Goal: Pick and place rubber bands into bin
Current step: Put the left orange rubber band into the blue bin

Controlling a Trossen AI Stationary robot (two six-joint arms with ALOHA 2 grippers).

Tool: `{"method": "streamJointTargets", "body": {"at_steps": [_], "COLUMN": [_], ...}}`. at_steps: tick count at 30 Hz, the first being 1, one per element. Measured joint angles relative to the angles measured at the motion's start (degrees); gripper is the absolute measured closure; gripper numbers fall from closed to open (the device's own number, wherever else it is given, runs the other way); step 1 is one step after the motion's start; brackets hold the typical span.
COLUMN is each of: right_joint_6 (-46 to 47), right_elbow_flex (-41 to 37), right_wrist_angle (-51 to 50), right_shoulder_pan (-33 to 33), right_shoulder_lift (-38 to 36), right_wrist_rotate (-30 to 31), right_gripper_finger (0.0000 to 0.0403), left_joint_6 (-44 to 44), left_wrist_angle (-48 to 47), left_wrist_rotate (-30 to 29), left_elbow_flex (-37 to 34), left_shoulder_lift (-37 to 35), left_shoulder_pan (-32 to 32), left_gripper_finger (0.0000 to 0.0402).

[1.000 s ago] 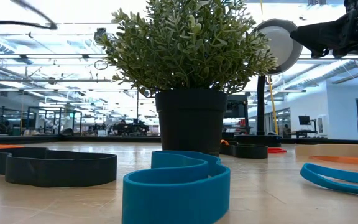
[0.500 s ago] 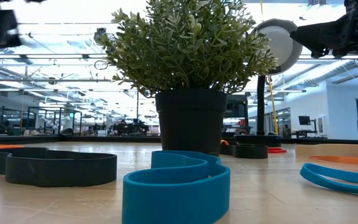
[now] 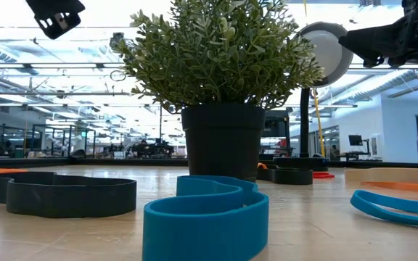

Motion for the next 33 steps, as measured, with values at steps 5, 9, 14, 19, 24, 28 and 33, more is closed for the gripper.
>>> {"method": "streamJointTargets", "body": {"at_steps": [5,9,14,19,24,28,33], "right_joint_6": [0.0,-0.4,-0.9,-0.9,-0.9,-0.9,-0.9], "right_elbow_flex": [0.0,0.0,0.0,0.0,0.0,0.0,0.0], "right_wrist_angle": [-0.2,-0.2,-0.4,-0.4,-0.4,-0.4,-0.5], "right_shoulder_pan": [0.0,0.0,0.0,0.0,0.0,0.0,0.0], "right_shoulder_lift": [0.0,0.0,0.0,0.0,0.0,0.0,0.0], "right_wrist_rotate": [0.0,0.0,0.0,0.0,0.0,0.0,0.0], "right_gripper_finger": [0.0257,0.0259,0.0257,0.0258,0.0259,0.0259,0.0259], "left_joint_6": [0.7,1.4,-5.7,-18.7,-23.9,-28.3,-29.5], "left_wrist_angle": [-0.1,-0.2,-4.6,-18.7,-31.9,-37.4,-41.1], "left_wrist_rotate": [-0.7,-5.4,-7.2,-5.6,-3.3,-1.8,2.8], "left_elbow_flex": [0.0,0.0,0.0,0.0,0.0,0.0,-0.1], "left_shoulder_lift": [0.0,0.0,0.0,0.1,0.5,2.1,7.2], "left_shoulder_pan": [0.0,0.0,3.8,10.3,15.6,19.1,22.7], "left_gripper_finger": [0.0240,0.0240,0.0240,0.0241,0.0241,0.0241,0.0241]}}
